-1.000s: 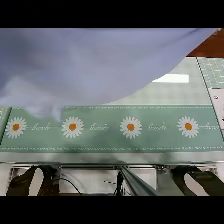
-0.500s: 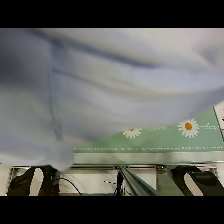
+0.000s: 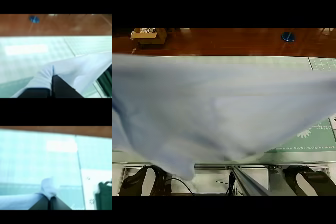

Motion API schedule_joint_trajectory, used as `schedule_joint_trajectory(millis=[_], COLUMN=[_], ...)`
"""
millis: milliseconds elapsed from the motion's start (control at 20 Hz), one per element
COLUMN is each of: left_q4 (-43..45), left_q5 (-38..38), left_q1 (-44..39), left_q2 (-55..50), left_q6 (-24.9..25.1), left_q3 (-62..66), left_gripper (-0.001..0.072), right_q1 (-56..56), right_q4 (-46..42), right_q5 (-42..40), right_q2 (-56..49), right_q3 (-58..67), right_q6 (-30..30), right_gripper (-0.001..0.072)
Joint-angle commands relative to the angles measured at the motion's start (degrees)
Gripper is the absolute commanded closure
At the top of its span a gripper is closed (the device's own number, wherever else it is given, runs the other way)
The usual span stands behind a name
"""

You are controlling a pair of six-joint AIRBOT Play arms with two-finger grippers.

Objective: Fold the shirts.

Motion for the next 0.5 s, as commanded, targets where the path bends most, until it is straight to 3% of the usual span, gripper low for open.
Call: schedule_joint_trajectory(millis=[0, 250, 450], left_q4=[1.7, 0.8, 0.6], left_q5=[-1.7, 10.9, 25.2], left_q1=[0.0, -0.2, -5.9], left_q2=[-0.1, -2.9, -12.5], left_q6=[3.3, 13.0, 23.4], left_q3=[-13.2, -36.4, -41.5], left_gripper=[0.0685, 0.0685, 0.0685], right_q1=[0.0, 0.0, 0.0], right_q4=[3.4, 7.3, 10.3], right_q5=[4.8, -3.7, -15.7], right_q2=[-10.6, -28.9, -37.4], right_q3=[0.0, 0.0, 0.0], right_q6=[-1.7, -1.8, -1.9], right_gripper=[0.0689, 0.0689, 0.0689])
